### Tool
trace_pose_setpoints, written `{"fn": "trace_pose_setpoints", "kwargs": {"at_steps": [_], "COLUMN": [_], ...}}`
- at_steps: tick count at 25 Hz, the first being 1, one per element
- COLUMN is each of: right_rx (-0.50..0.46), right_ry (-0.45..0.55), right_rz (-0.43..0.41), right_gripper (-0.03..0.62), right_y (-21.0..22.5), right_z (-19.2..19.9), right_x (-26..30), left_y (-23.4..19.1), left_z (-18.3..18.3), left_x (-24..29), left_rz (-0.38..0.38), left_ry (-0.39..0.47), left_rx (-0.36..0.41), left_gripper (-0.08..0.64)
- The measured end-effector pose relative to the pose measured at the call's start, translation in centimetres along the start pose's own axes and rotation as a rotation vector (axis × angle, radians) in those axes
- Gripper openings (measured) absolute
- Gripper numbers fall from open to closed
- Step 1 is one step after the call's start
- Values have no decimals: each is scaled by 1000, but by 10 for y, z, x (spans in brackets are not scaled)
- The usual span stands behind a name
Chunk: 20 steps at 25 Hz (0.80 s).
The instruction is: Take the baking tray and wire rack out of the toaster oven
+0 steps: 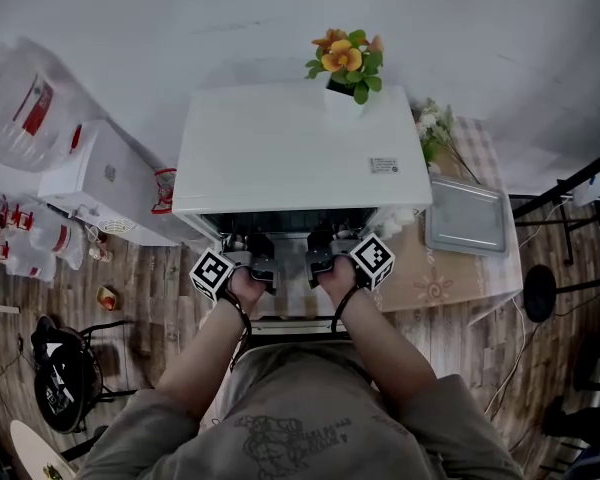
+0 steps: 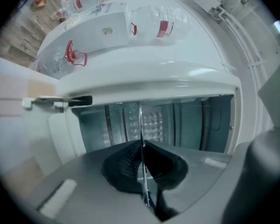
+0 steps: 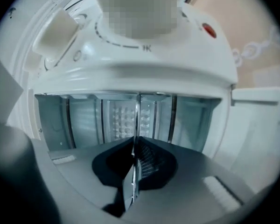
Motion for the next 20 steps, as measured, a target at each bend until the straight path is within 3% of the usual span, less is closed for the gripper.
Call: {"fn": "trace_pose_setpoints", "kwargs": {"at_steps": [4,9,14,20], "right_rx": [-7,-8,-43,-41], "right_ry": [-10,-42,-103,-111], "right_rz": [4,26,56,78], "right_gripper": [31,29,29,31], "right_y": [-4,-6,-9,-18], "right_z": [9,23,36,55], "right_x": [-15,-39,-66,-97], "left_y": [1,11,8,23], "left_z": [7,24,37,55], "left_x": [-16,-39,-69,-99], "left_rz": [-34,-10,-65,-82], "left_ry": [-5,-6,-21,-31], "left_rx": [4,-43,-26,-58], "left_gripper": [2,2,2,2]}}
Point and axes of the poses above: the fingertips, and each gripper's own axes: x forward along the fingers, y to its right, z out of its underside, the point moved 8 cm from there along -x, backward along the fingers, and after that the axes turned 15 degrees about -y, right-handed, at the moved point
